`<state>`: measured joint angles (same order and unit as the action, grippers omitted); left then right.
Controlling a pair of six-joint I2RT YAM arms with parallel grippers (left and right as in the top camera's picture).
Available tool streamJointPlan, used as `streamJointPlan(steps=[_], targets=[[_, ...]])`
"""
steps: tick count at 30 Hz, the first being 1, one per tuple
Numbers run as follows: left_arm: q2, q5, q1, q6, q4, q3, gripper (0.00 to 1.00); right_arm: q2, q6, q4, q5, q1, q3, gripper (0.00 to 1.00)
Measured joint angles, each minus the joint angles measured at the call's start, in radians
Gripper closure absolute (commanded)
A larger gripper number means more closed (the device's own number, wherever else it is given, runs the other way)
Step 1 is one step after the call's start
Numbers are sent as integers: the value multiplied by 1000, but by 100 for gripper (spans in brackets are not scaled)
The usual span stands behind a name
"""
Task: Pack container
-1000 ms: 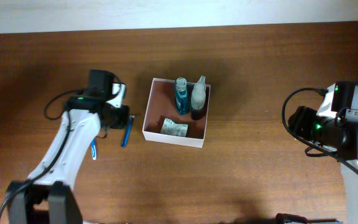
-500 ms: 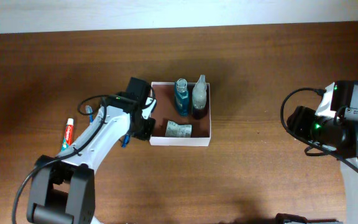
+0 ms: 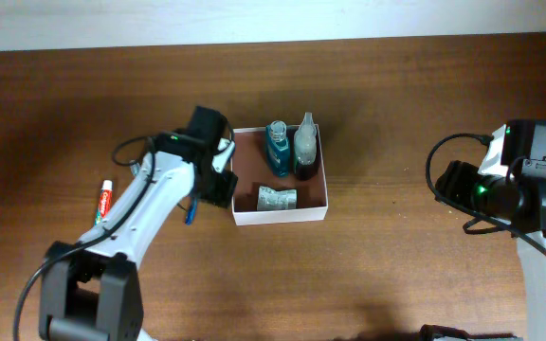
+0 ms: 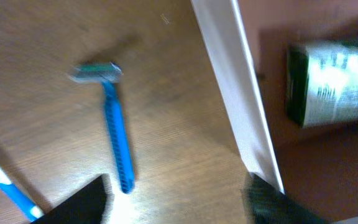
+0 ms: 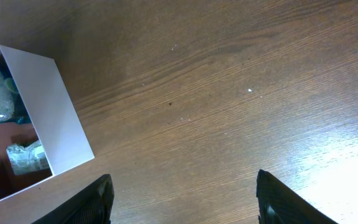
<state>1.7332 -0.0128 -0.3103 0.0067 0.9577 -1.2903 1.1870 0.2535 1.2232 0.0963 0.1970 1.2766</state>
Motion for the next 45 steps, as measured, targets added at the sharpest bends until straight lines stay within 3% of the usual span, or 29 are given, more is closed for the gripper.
streamJointPlan(steps=[11, 30, 33, 36, 38, 39, 40, 45], targets=[[-8, -5, 171, 0, -3, -15, 2, 0, 0, 0, 0, 0, 0, 34], [249, -6, 176, 0, -3, -15, 3, 0, 0, -1, 0, 0, -1, 34], [263, -6, 176, 1, -2, -15, 11, 0, 0, 0, 0, 0, -1, 34], [269, -5, 173, 2, 6, -16, 27, 0, 0, -1, 0, 0, -1, 34], [270, -4, 173, 1, 11, -16, 45, 0, 0, -1, 0, 0, -1, 34], [270, -4, 172, 4, 13, -16, 64, 0, 0, -1, 0, 0, -1, 34], [270, -4, 171, 5, 15, -16, 69, 0, 0, 0, 0, 0, -1, 34], [270, -3, 171, 4, 15, -16, 74, 0, 0, 0, 0, 0, -1, 34]])
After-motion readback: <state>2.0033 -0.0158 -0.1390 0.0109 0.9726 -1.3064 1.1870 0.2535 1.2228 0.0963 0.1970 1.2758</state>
